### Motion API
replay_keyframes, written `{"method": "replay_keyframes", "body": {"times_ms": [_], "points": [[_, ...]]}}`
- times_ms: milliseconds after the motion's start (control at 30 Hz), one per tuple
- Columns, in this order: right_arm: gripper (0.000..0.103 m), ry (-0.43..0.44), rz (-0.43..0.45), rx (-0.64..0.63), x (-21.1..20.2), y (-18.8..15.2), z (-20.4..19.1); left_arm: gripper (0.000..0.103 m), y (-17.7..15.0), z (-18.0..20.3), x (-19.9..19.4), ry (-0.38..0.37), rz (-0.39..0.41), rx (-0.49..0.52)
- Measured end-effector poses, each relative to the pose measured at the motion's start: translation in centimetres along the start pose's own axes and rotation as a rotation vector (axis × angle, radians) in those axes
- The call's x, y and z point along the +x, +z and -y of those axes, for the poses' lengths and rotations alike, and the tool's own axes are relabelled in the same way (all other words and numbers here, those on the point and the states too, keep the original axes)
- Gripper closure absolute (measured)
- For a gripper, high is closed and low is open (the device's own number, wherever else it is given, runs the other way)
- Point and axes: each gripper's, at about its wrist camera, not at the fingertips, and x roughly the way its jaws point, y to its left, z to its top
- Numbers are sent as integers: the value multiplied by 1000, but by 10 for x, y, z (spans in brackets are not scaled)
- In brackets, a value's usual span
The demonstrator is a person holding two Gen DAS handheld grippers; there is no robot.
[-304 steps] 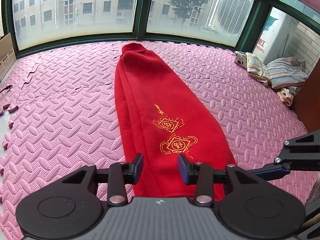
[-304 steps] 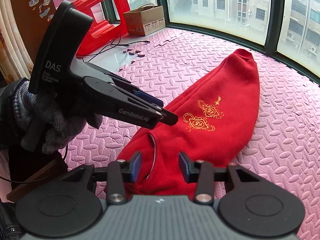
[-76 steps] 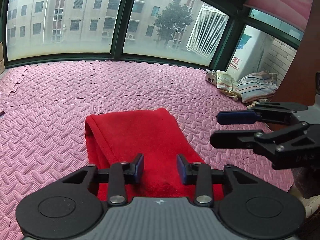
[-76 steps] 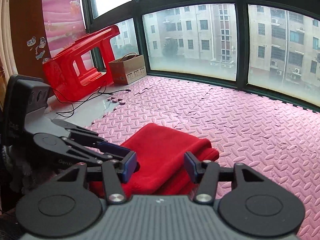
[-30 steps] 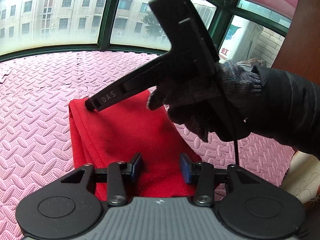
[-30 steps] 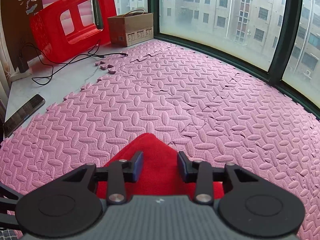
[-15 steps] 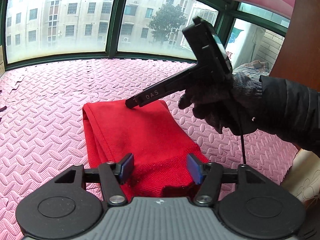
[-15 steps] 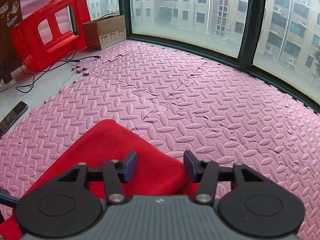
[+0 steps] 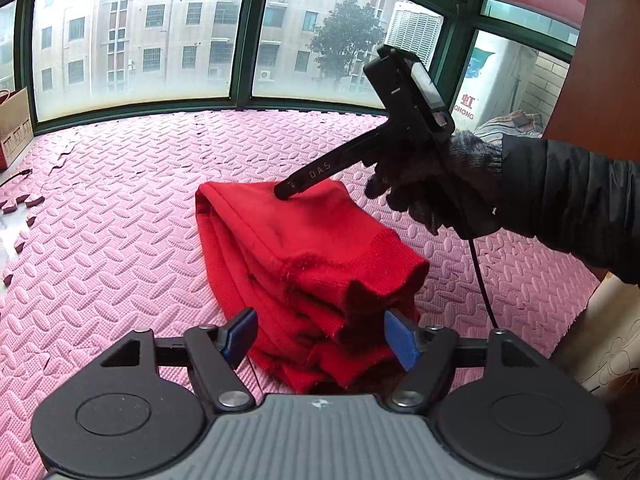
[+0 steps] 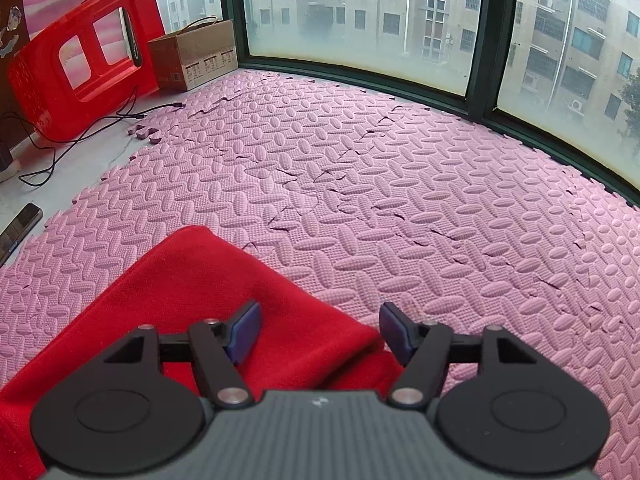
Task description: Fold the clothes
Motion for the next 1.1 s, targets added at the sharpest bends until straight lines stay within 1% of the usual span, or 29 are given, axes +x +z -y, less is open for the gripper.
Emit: {"method": "replay_keyframes", "body": {"times_ms": [133, 300, 400, 667, 733, 800, 833, 867, 900, 933, 967, 1000, 1100], "points": [[36, -2, 3, 3, 0, 0, 0, 30, -9, -5, 2, 1, -53, -38], [35, -8, 2, 1, 0, 0, -1, 30, -9, -4, 5, -20, -61, -47], [34, -9, 3, 3, 0, 1, -1, 31, -11, -4, 11, -27, -82, -53], [34, -7, 1, 3, 0, 1, -1, 32, -15, -2, 16, -32, -105, -30], [34, -8, 5, 4, 0, 1, 0, 40, -16, -3, 20, -38, -117, -33], [34, -4, 6, 14, 1, 1, 1, 43, -18, -1, 22, -45, -123, -25], [34, 0, 4, 18, 2, 1, 1, 50, -19, 0, 22, -48, -123, -17], [34, 4, -4, 22, 3, 1, 3, 54, -18, -2, 21, -43, -119, -18], [34, 9, -12, 27, 4, 1, 4, 63, -18, -5, 20, -39, -116, -18], [34, 15, -21, 32, 5, 1, 5, 68, -17, -7, 19, -34, -112, -19], [34, 27, -36, 39, 5, 2, 7, 69, -17, -9, 18, -30, -108, -20], [34, 31, -46, 39, 5, 2, 9, 73, -16, -11, 17, -25, -104, -21], [34, 34, -69, 45, 2, 1, 12, 76, -15, -18, 14, -11, -93, -23]]}}
